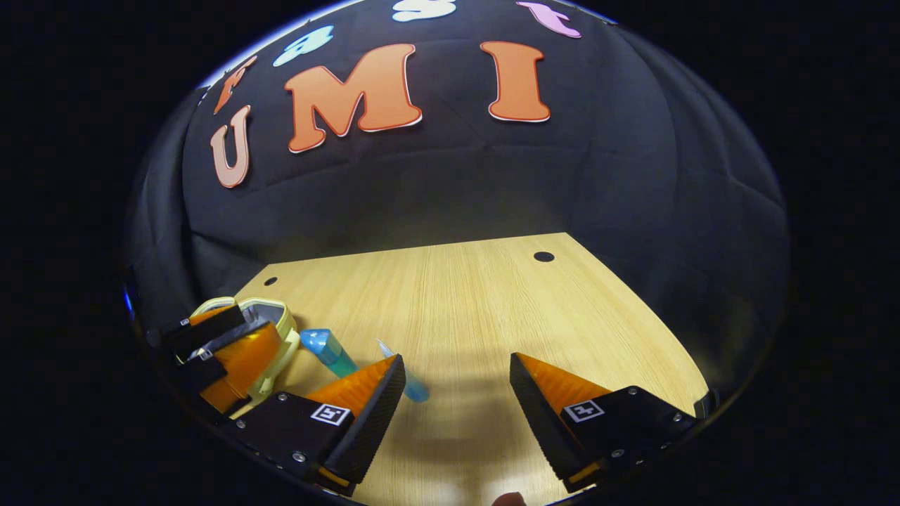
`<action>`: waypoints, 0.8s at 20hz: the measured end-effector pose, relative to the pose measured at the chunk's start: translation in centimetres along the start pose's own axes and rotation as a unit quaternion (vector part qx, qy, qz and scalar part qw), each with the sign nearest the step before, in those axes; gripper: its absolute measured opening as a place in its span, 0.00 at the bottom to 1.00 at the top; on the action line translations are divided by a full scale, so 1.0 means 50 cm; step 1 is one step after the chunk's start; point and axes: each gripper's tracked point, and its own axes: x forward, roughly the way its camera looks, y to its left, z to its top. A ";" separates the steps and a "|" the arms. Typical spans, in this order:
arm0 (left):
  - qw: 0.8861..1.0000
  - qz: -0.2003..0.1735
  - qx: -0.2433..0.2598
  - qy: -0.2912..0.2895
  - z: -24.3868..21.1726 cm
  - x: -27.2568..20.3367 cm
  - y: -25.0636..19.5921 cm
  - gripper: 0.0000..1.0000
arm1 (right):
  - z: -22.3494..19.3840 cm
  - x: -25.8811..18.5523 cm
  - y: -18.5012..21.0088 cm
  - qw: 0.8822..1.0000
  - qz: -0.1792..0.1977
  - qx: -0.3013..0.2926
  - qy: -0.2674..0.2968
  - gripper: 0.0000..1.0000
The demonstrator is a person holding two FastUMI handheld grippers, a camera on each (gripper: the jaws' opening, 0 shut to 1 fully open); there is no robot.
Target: First open the suitcase, pack the skin care products into it, and then close the suitcase.
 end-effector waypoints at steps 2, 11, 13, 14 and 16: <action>1.000 -0.008 0.013 0.004 -0.027 0.015 -0.032 0.96 | -0.009 0.004 -0.016 1.000 -0.005 0.006 0.006 0.94; 0.999 0.012 0.020 0.043 -0.152 0.126 -0.084 0.96 | -0.048 0.016 -0.061 0.999 -0.016 0.016 0.033 0.95; 0.998 0.013 0.014 0.056 -0.174 0.147 -0.085 0.96 | -0.057 0.014 -0.073 0.999 -0.020 0.017 0.037 0.94; 0.998 0.018 0.014 0.059 -0.181 0.159 -0.083 0.96 | -0.062 0.013 -0.076 0.999 -0.021 0.017 0.040 0.94; 0.998 0.025 0.019 0.060 -0.187 0.176 -0.081 0.76 | -0.070 0.014 -0.076 0.999 -0.023 0.019 0.044 0.95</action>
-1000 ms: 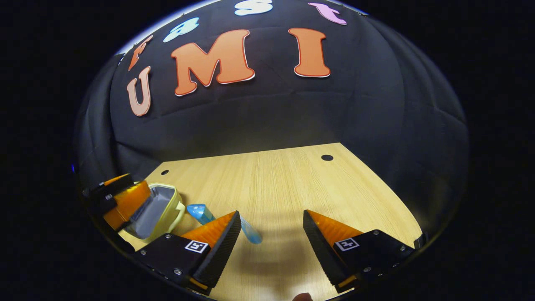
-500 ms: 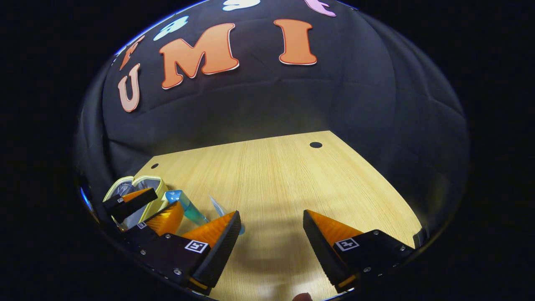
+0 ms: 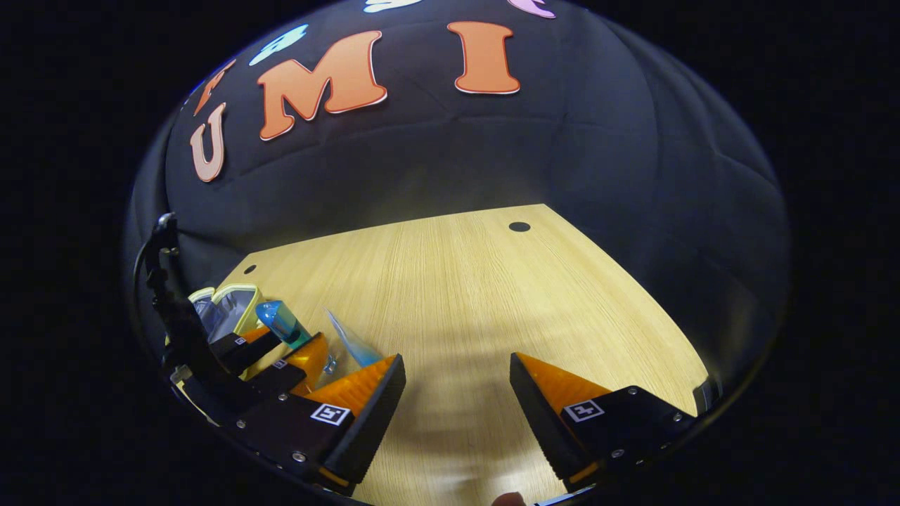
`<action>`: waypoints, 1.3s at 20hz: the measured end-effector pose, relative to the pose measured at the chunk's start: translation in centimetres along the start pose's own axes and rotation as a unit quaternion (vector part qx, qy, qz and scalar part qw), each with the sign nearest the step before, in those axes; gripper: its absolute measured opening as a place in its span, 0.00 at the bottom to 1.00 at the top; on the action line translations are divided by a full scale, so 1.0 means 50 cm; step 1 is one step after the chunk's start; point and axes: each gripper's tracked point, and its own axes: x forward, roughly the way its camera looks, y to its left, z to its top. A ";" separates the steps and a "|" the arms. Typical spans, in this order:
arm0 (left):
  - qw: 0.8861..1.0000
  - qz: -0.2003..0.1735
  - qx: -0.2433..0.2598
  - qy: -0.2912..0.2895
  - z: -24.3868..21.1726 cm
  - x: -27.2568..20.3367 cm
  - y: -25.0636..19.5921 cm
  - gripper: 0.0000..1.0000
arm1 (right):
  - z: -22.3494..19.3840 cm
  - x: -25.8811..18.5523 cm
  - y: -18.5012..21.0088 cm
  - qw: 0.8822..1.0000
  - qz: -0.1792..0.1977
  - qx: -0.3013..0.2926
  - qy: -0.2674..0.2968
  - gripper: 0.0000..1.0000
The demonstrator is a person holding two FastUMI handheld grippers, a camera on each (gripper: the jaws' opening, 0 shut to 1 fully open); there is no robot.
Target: First open the suitcase, pack the skin care products into it, and then close the suitcase.
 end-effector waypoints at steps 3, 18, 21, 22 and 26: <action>1.000 0.000 0.016 0.003 -0.015 0.021 -0.003 0.58 | -0.004 -0.001 0.006 1.000 0.002 0.000 0.003 0.95; 0.997 -0.047 -0.039 0.046 0.067 -0.148 0.046 0.48 | -0.070 0.079 0.173 0.992 0.103 -0.061 0.046 0.95; 0.996 -0.040 -0.055 0.059 0.084 -0.193 0.087 0.47 | -0.068 0.103 0.184 0.990 0.104 -0.084 0.045 0.95; 0.996 -0.036 -0.056 0.059 0.088 -0.203 0.102 0.47 | -0.070 0.107 0.188 0.989 0.104 -0.090 0.045 0.95; 0.997 -0.014 -0.046 0.061 0.096 -0.231 0.159 0.47 | -0.086 0.141 0.199 0.988 0.105 -0.093 0.058 0.95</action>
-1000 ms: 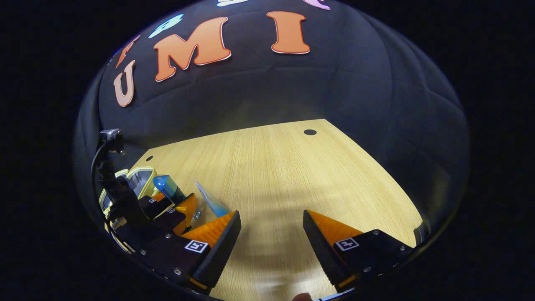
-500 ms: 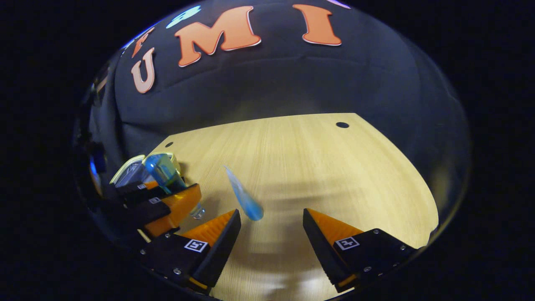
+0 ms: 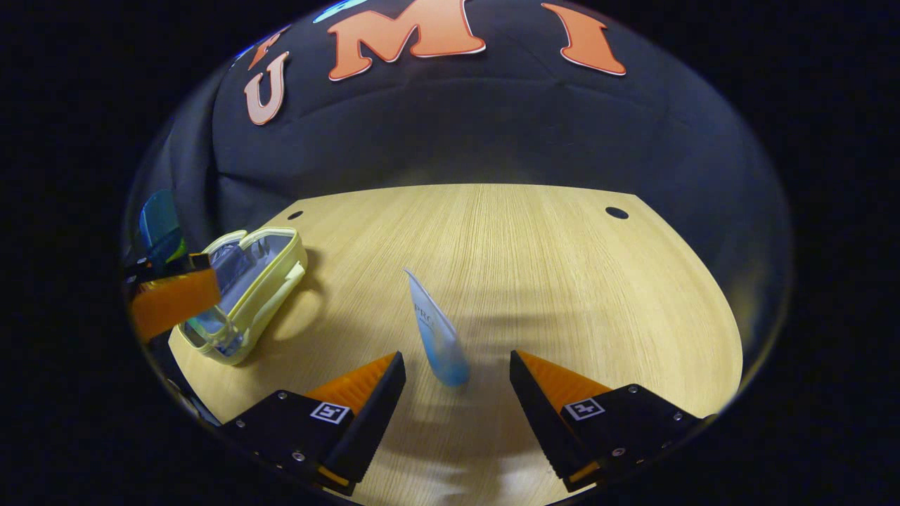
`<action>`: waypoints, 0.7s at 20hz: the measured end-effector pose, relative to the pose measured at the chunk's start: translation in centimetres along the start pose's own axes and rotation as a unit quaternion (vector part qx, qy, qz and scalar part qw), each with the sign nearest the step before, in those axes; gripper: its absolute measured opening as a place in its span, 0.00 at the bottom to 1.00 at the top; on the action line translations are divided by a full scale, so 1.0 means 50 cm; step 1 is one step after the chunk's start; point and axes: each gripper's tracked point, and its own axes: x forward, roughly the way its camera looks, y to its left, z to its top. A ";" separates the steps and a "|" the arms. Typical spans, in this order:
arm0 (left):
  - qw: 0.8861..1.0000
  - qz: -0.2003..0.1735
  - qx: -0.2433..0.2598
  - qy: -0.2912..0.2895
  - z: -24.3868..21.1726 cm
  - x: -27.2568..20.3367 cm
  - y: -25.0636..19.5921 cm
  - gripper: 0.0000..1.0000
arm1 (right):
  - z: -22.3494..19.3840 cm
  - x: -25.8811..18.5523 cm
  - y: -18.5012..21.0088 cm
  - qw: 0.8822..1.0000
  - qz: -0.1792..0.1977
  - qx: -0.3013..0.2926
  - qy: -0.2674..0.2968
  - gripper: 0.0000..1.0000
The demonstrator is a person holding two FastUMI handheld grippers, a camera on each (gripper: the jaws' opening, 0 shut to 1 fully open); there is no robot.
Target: First open the suitcase, pack the skin care products into it, and then close the suitcase.
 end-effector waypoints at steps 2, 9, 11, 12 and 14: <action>1.000 0.008 -0.010 0.003 -0.003 -0.012 0.024 0.46 | -0.007 0.016 0.003 1.000 0.003 -0.001 0.009 0.94; 0.999 0.035 -0.014 0.013 0.003 -0.060 0.093 0.47 | -0.026 0.061 0.005 0.999 0.005 -0.012 0.036 0.65; 0.999 0.038 -0.010 0.017 -0.002 -0.064 0.115 0.47 | -0.019 0.062 0.010 0.999 0.009 -0.008 0.034 0.51; 0.999 0.034 -0.014 0.019 -0.004 -0.068 0.124 0.47 | -0.021 0.073 0.012 0.999 0.010 -0.012 0.035 0.46; 0.999 0.026 -0.023 0.025 -0.008 -0.073 0.157 0.47 | -0.018 0.071 0.018 0.999 0.010 -0.004 0.049 0.44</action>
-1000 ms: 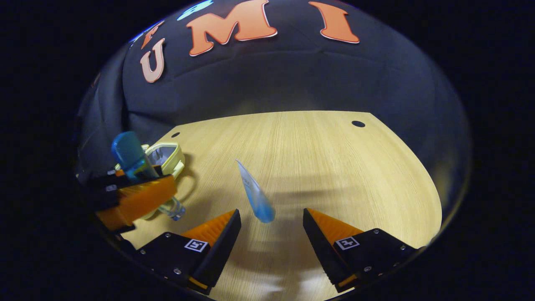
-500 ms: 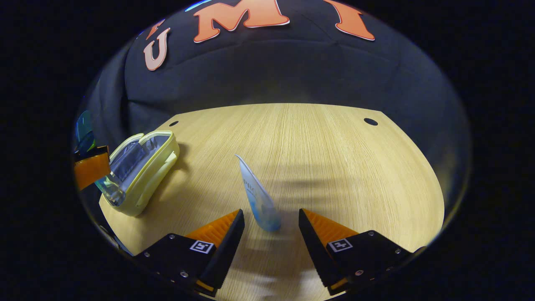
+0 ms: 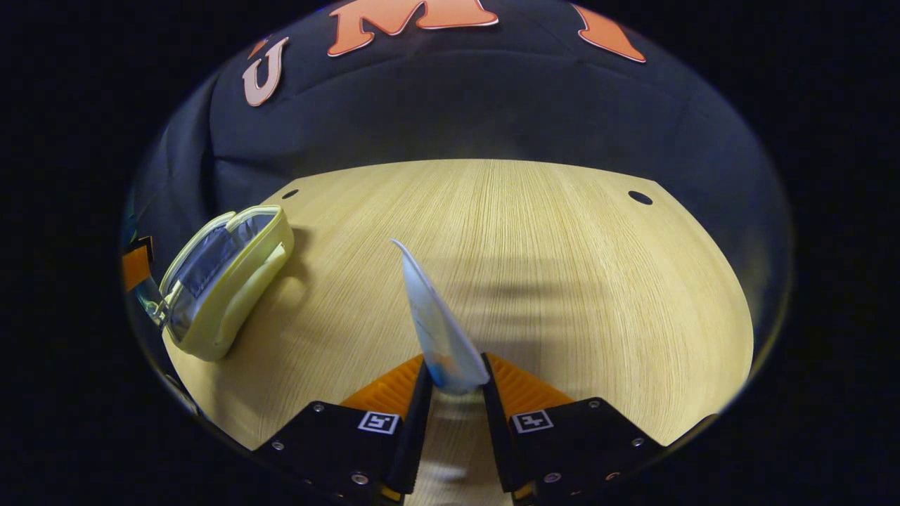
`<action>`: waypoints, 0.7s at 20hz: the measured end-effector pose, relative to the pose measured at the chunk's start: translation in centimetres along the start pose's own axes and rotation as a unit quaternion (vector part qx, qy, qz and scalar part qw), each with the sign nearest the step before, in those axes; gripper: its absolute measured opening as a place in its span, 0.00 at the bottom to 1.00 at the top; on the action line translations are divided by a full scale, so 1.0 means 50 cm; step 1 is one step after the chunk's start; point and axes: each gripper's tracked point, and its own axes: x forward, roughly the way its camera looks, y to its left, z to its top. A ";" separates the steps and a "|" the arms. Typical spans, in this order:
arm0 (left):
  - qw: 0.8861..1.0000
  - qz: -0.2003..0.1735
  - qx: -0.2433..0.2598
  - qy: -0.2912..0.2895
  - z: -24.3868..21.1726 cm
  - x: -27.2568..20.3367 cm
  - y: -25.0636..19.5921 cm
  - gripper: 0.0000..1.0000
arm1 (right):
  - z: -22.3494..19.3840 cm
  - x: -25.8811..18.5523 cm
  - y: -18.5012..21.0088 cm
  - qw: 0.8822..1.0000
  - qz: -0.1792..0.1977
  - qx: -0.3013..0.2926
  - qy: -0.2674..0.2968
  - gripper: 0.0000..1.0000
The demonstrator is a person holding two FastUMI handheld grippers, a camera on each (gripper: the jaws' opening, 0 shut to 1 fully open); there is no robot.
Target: First open the suitcase, pack the skin care products into it, and then close the suitcase.
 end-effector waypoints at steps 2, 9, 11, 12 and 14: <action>1.000 0.001 -0.010 0.011 -0.005 -0.007 0.056 0.47 | 0.010 -0.026 0.030 0.999 0.013 0.029 0.016 0.42; 0.990 -0.044 -0.021 0.129 -0.035 -0.022 0.268 0.47 | 0.097 -0.171 0.210 0.996 0.038 0.081 0.003 0.42; 0.983 -0.052 -0.012 0.174 -0.054 0.000 0.297 0.47 | 0.109 -0.198 0.266 0.994 0.048 0.094 -0.004 0.42; 0.979 -0.057 -0.016 0.194 -0.065 0.013 0.301 0.47 | 0.111 -0.206 0.291 0.994 0.052 0.100 -0.006 0.42; 0.970 -0.071 -0.033 0.228 -0.097 0.047 0.303 0.47 | 0.106 -0.221 0.327 0.992 0.055 0.112 -0.008 0.42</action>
